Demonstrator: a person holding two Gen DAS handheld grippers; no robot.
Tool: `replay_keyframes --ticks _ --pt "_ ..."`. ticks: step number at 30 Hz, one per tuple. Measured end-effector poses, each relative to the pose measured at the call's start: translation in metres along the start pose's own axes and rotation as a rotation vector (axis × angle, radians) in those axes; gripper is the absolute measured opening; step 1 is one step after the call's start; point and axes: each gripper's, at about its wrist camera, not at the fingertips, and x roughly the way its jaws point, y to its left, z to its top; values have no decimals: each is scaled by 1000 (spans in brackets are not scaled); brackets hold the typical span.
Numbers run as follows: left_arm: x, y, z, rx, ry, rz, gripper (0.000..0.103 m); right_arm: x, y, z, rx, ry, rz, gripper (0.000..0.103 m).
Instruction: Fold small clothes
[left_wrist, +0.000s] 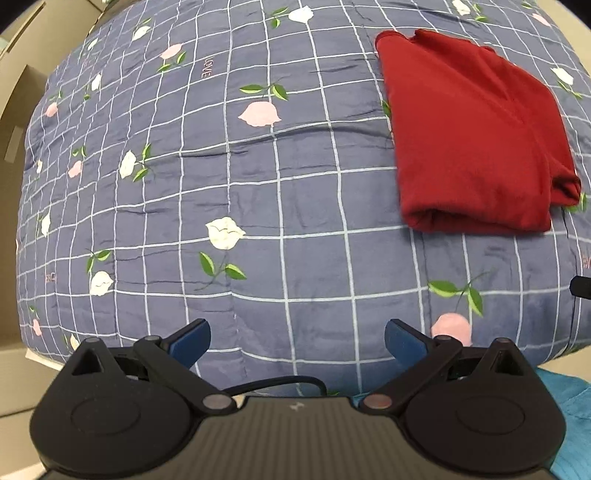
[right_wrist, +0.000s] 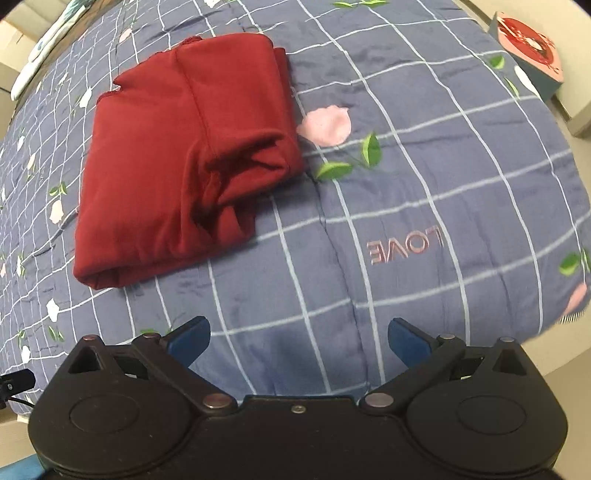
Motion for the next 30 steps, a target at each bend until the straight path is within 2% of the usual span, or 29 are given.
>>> replay_keyframes --ticks 6,12,18,25,26,30 --pt "5 -9 21 -49 31 -19 102 7 -7 22 -24 24 -10 102" --pt "13 -15 45 -111 57 -43 102 2 -9 51 -21 -19 42 102" --pt "21 -20 80 -170 67 -52 102 1 -6 99 -12 -61 95 102" --pt "37 -25 130 -251 49 -98 102 23 -1 156 25 -78 169 102" --pt "41 -26 137 -254 39 -100 102 27 0 161 27 -79 178 101" --pt "59 -35 163 -234 32 -100 102 48 4 181 34 -58 208 86"
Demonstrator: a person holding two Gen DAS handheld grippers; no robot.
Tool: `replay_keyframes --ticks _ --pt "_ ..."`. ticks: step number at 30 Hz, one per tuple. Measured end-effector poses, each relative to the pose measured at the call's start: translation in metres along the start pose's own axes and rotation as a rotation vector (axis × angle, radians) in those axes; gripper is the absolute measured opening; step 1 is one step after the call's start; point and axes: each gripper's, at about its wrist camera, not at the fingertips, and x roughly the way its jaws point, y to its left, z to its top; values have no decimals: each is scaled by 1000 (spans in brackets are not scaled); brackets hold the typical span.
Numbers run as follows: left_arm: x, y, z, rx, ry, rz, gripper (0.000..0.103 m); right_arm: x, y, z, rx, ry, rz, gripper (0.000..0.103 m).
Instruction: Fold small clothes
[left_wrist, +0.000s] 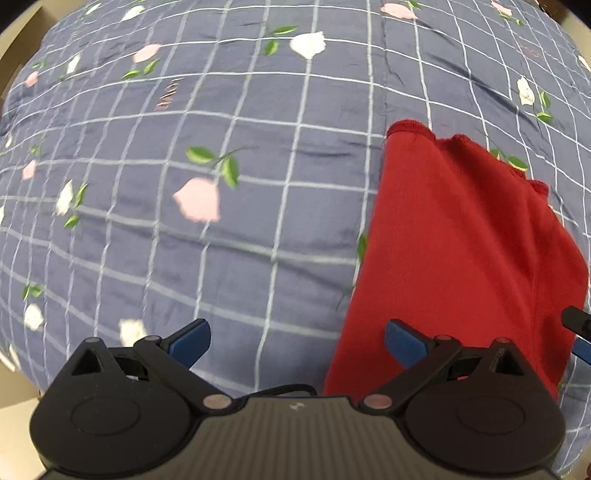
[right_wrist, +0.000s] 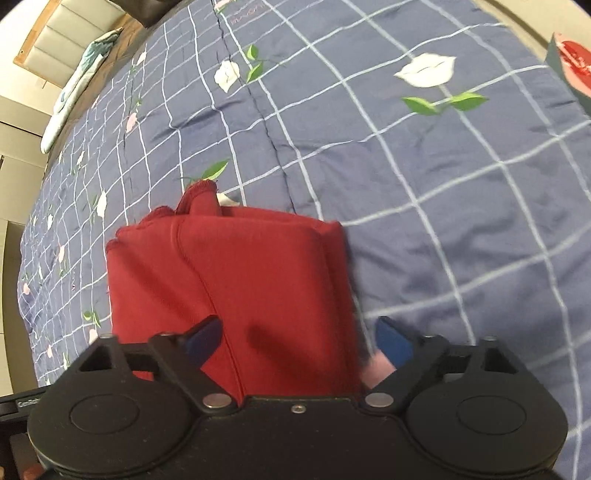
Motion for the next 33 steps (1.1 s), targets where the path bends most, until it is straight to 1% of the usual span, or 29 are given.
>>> replay_keyframes --ticks 1,4,8,10,12,13,18,20,22,23,24,25,26,27,28,29,30,31,32,33 --pt "4 -2 4 9 5 -4 102 4 0 3 0 5 -1 84" --pt "18 -8 15 34 14 -24 102 15 -2 8 8 30 -12 83" --pt "28 -10 21 41 28 -63 102 22 -11 6 29 53 11 84" --pt "32 -10 21 44 40 -78 102 25 -15 6 31 71 40 92" --pt "40 -12 20 41 66 -78 102 29 -16 8 8 94 69 97" --pt "44 -12 19 37 77 -78 103 29 -15 8 -13 106 69 98" --pt "56 -15 16 0 104 -79 103 38 5 8 -143 155 5 101" --pt "56 -15 14 -6 103 -82 103 39 9 7 -137 154 -15 101" --pt "55 -15 12 -3 96 -83 103 40 9 6 -102 148 -18 101" --pt "54 -15 11 2 91 -90 99 39 8 6 -86 144 -16 100" --pt "53 -15 9 6 85 -104 92 38 7 5 -72 136 -19 96" --pt "51 -14 8 7 80 -121 89 36 5 4 -67 127 -25 91" --pt "50 -15 6 6 76 -135 79 34 4 3 -63 118 -37 87" --pt "47 -15 5 6 73 -158 69 32 2 3 -57 108 -44 81" --pt "46 -16 4 6 68 -172 64 29 -2 1 -49 101 -44 74" --pt "44 -18 3 7 67 -185 53 27 -4 1 -39 94 -44 70" --pt "42 -20 1 10 66 -199 47 24 -6 -1 -26 88 -42 58" --pt "40 -23 -1 14 63 -194 46 23 -8 0 -14 84 -38 46" --pt "37 -27 -3 27 58 -177 42 21 -9 -1 1 80 -30 39" --pt "34 -30 -5 41 57 -165 38 18 -9 -3 17 77 -16 28"
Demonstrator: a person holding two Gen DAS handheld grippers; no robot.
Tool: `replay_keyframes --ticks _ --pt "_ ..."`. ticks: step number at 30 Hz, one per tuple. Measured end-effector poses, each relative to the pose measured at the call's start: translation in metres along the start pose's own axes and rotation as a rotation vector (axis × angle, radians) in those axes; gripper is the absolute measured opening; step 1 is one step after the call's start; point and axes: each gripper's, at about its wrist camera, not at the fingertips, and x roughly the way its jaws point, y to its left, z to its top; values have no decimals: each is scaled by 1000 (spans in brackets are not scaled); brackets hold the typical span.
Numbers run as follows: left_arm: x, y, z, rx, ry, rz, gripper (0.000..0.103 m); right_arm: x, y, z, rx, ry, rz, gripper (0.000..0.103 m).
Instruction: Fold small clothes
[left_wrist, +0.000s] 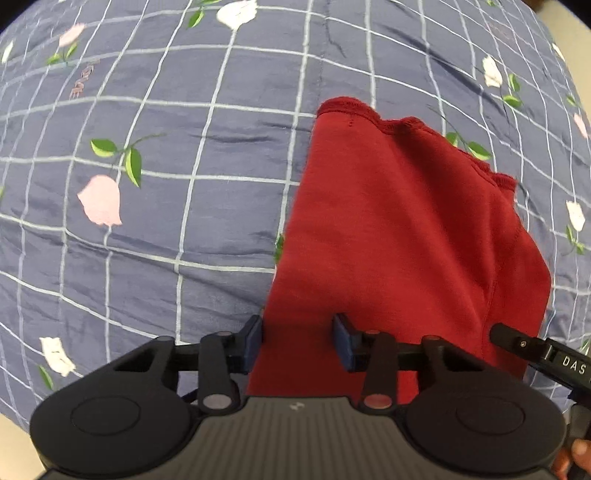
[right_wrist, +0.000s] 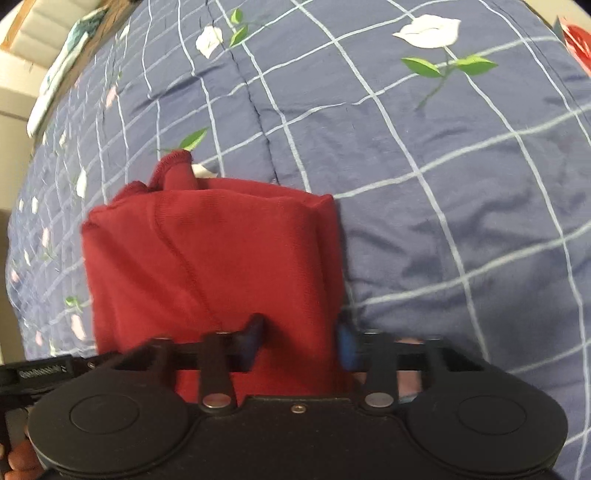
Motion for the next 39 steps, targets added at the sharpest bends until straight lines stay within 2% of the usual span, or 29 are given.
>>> replay_keyframes --ticks 3,8,12,17,21,29,34,39 --pt "-9 -12 -9 38 -13 36 27 -8 7 -7 -4 -28 -6 19" --pt "-32 -24 -12 82 -14 83 21 -30 19 -20 -4 -90 38 15" --pt "-53 -19 -14 66 -27 44 19 -51 35 -29 -49 -132 58 14" --pt "-80 -4 -22 96 -86 2 18 -74 71 -45 -127 -193 78 13" --pt "-109 25 -28 116 -151 11 18 -84 117 -59 -204 -227 104 13" --pt "-160 122 -27 59 -249 49 19 -72 204 -92 -309 -230 176 13" --pt "-164 173 -27 25 -251 72 19 -51 239 -113 -323 -198 189 13" --pt "-143 205 -33 20 -215 81 19 -22 255 -132 -295 -157 164 13"
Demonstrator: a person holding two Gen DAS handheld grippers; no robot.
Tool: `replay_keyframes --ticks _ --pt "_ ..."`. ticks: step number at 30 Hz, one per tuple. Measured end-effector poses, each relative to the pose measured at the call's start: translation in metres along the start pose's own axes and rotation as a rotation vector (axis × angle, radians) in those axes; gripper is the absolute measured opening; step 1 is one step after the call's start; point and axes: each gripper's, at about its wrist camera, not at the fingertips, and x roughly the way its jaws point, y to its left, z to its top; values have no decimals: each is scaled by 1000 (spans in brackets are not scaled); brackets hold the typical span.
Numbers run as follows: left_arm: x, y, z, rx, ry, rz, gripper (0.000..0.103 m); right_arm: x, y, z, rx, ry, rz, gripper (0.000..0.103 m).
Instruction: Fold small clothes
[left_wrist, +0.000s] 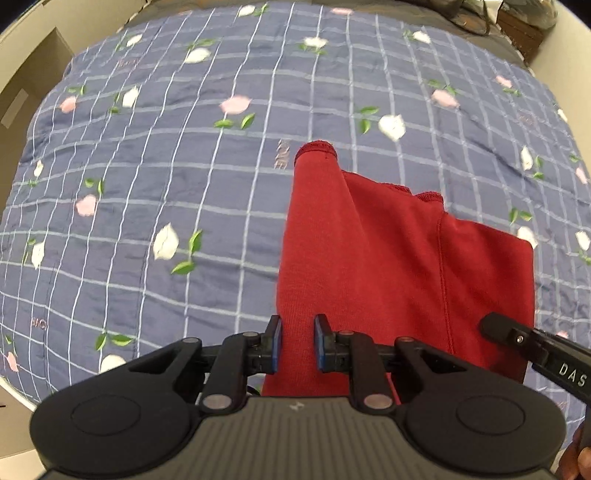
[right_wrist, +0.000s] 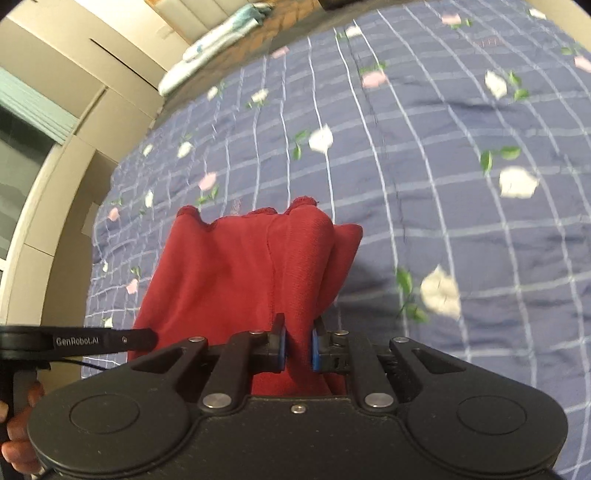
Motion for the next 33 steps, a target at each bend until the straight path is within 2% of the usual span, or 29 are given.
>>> replay_keyframes --ticks 6,9,11,14,16,18,20,25,27,30,33 --pt "49 28 -25 -27 106 -32 19 38 -13 -35 112 87 -98 14" --pt "67 36 -37 6 152 -27 19 47 -21 -51 158 104 -153 15" --pt "72 37 -45 56 152 6 11 48 -28 -56 188 99 -165 19" --pt "78 42 -48 84 170 12 12 49 -26 -59 189 106 -201 30" --pt "81 47 -48 85 183 8 14 49 -25 -63 170 114 -229 42" --pt "83 49 -49 87 184 7 25 50 -25 -68 159 129 -250 48" --pt "82 51 -50 82 179 4 45 51 -26 -77 140 149 -274 53" --pt "77 61 -60 51 169 -16 62 48 -35 -109 139 172 -310 68" --pt "72 66 -67 38 158 -16 66 43 -40 -119 146 170 -321 74" --pt "60 73 -79 20 132 -13 73 38 -44 -133 132 194 -349 76" --pt "43 78 -94 7 84 7 86 28 -46 -153 116 201 -362 76"
